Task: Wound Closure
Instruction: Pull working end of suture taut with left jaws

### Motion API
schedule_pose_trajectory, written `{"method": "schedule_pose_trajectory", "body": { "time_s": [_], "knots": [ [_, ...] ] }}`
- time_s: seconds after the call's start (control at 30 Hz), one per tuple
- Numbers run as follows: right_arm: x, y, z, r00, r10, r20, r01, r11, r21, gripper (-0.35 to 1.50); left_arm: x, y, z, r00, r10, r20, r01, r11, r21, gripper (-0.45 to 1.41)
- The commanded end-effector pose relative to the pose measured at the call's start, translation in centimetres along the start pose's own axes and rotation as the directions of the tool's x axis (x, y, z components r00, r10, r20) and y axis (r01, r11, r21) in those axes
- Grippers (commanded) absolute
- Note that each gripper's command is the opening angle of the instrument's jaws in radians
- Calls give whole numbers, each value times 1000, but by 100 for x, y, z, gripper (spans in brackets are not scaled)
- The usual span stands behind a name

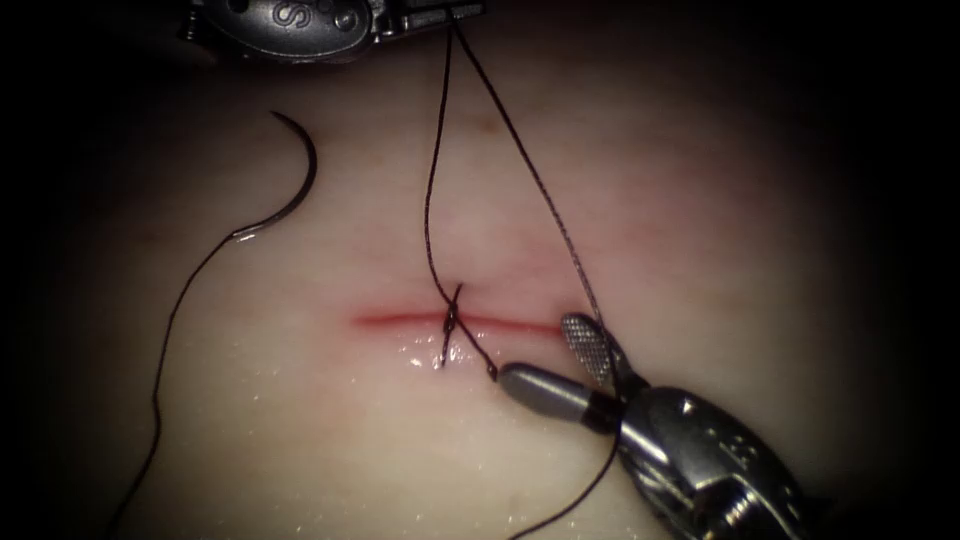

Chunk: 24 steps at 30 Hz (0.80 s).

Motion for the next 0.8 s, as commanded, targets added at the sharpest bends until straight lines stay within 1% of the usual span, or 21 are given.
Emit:
{"method": "schedule_pose_trajectory", "body": {
  "time_s": [0.03, 0.07, 0.13, 0.2, 0.27, 0.4, 0.47, 0.53, 0.63, 0.73, 0.8],
  "knots": [
    [-3, -1, 26, 999, -3, 33, 3, 1000, 3, 115, 2, 3, 6, 1000, -5, -3, 5, 1000, -2, -45],
    [-3, -1, 26, 999, -3, 33, 3, 1000, 3, 115, 2, 3, 6, 1000, -5, -3, 5, 1000, -2, -45],
    [-3, 3, 40, 999, 0, 54, 0, 1000, 3, 117, 6, 5, 5, 1000, -7, -6, 7, 1000, -4, -45],
    [-1, 8, 55, 997, -19, 77, 19, 1000, -8, 118, 8, 5, 5, 1000, -9, -9, 9, 1000, -6, -45],
    [1, 12, 67, 995, -54, 82, 55, 998, -14, 120, 10, 6, 4, 1000, -9, -13, 9, 1000, -8, -45],
    [6, 16, 91, 993, -75, 95, 75, 997, 8, 120, 16, 10, 2, 1000, -12, -21, 12, 1000, -13, -45],
    [6, 16, 94, 992, -82, 96, 81, 997, 13, 120, 18, 10, 2, 1000, -14, -23, 14, 1000, -11, -45],
    [6, 15, 104, 989, -115, 93, 113, 993, 27, 110, 24, 6, 3, 999, -24, -29, 23, 1000, -8, -45],
    [2, 13, 111, 986, -142, 89, 139, 990, 37, 115, 29, 3, 3, 999, -30, -33, 30, 1000, -4, -45],
    [-6, 10, 120, 982, -168, 83, 164, 985, 52, 111, 40, -1, 4, 999, -38, -37, 38, 999, -7, -45],
    [-9, 9, 124, 980, -182, 84, 178, 983, 51, 113, 44, -2, 3, 999, -36, -37, 36, 999, -8, -45]
  ]
}}
